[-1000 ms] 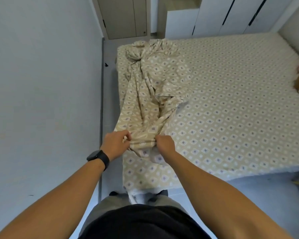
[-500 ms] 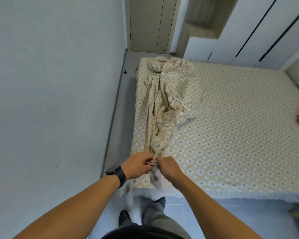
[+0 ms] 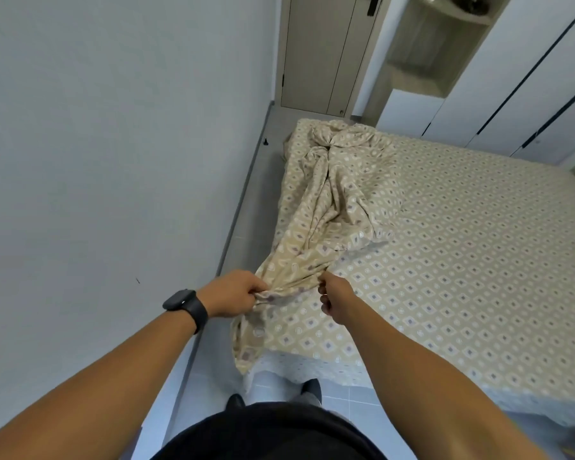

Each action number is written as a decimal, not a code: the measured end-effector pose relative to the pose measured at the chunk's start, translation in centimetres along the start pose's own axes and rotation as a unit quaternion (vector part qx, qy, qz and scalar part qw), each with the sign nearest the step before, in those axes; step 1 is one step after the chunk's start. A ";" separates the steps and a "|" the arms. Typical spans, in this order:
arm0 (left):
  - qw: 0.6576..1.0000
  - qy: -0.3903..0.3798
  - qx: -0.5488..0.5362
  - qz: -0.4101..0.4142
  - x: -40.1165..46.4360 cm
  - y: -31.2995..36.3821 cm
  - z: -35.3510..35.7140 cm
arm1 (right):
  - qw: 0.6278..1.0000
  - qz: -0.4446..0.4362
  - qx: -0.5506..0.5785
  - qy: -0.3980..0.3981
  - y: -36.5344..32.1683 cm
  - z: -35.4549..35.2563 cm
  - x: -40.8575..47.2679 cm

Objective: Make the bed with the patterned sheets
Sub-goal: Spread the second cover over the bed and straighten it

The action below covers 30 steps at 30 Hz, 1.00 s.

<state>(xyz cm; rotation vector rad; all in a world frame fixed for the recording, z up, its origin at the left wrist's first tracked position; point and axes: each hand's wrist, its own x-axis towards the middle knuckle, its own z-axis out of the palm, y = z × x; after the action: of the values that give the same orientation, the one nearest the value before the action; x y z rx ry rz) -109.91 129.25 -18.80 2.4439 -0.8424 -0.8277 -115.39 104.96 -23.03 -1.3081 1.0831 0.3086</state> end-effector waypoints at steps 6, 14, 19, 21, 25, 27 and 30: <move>0.986 0.111 0.110 -0.050 0.7 -0.7 1.1 | 0.979 -0.141 -0.147 -0.008 -0.3 2.6 -4.7; 0.978 0.151 -0.134 0.048 3.2 5.6 5.4 | 0.973 -0.194 -0.094 -0.087 -0.4 -0.9 -7.2; 0.969 0.108 -0.207 0.075 3.2 6.7 4.1 | 0.997 0.007 0.022 -0.074 -0.4 -3.6 -2.0; 0.971 0.105 -0.202 0.073 3.5 7.0 3.0 | 0.984 0.088 0.116 -0.100 -0.9 -3.9 0.4; 0.980 0.137 -0.146 0.015 3.5 5.9 1.3 | 0.977 0.086 0.184 -0.068 -1.5 -3.5 3.6; 0.978 0.178 -0.108 -0.031 3.2 4.8 0.6 | 0.980 0.049 0.190 -0.034 -2.6 -3.3 3.6; 0.968 0.224 0.004 -0.110 3.1 3.1 -0.1 | 0.994 -0.042 0.084 0.060 -4.4 -3.0 1.6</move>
<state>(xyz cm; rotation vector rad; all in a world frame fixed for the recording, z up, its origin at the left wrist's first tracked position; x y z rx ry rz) -109.15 124.94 -18.21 2.6135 -0.4125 -0.3125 -112.77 100.46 -21.17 -1.2300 1.1257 0.0749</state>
